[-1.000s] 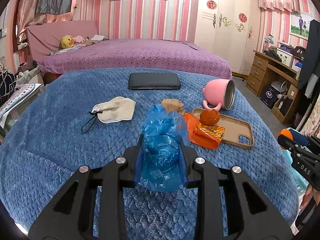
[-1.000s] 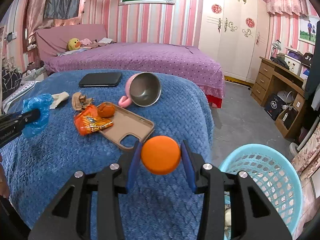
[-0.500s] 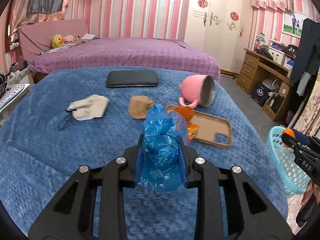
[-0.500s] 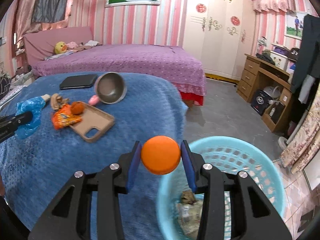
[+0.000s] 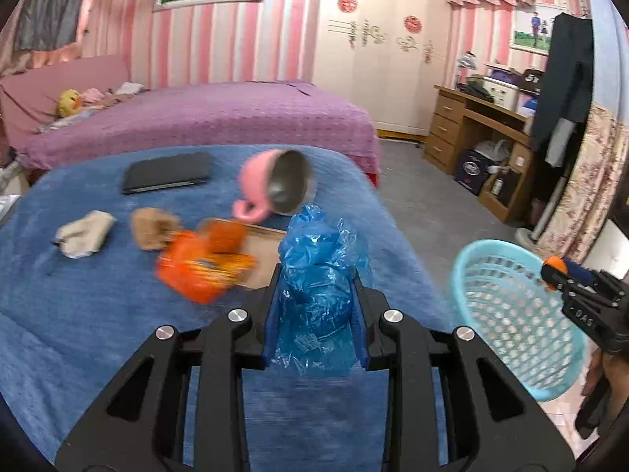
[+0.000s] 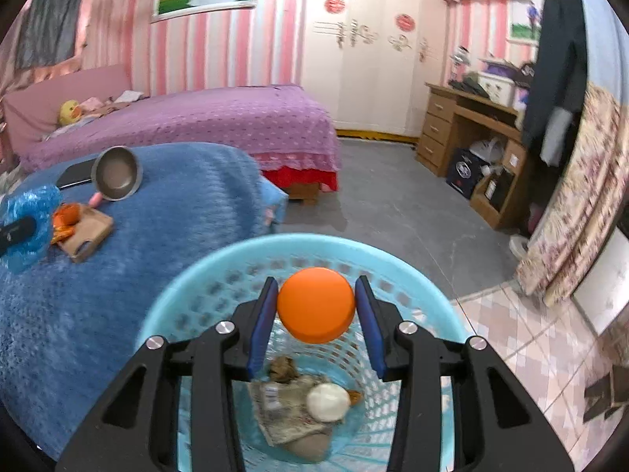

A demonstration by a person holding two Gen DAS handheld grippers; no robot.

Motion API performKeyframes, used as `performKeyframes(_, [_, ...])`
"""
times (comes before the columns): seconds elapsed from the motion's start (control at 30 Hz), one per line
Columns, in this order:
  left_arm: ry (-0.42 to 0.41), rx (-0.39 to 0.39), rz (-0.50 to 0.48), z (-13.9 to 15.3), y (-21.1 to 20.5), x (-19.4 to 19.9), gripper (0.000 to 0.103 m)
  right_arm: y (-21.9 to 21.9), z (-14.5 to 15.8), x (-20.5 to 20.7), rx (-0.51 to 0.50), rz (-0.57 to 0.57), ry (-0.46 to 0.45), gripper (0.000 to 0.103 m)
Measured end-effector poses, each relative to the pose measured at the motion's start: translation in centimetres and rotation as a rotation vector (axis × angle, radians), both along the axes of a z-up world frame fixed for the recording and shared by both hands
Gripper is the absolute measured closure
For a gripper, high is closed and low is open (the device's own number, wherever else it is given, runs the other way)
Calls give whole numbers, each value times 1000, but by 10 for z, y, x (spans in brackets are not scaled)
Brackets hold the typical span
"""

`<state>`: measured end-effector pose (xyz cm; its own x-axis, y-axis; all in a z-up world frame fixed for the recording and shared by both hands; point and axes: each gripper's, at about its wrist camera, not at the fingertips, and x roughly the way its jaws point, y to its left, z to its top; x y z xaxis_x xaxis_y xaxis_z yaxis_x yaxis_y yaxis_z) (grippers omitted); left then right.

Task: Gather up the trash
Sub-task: 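Carry the bag and orange cap over the blue basket and open both grippers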

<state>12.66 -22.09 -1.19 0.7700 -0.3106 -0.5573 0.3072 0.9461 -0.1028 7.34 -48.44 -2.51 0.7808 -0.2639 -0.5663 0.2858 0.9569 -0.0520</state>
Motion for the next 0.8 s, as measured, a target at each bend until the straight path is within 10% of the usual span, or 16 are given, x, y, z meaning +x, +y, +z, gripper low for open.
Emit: performKeyframes(0.8, [45, 4, -231, -25, -148, -21, 71, -62, -14, -19, 31, -113, 0, 63])
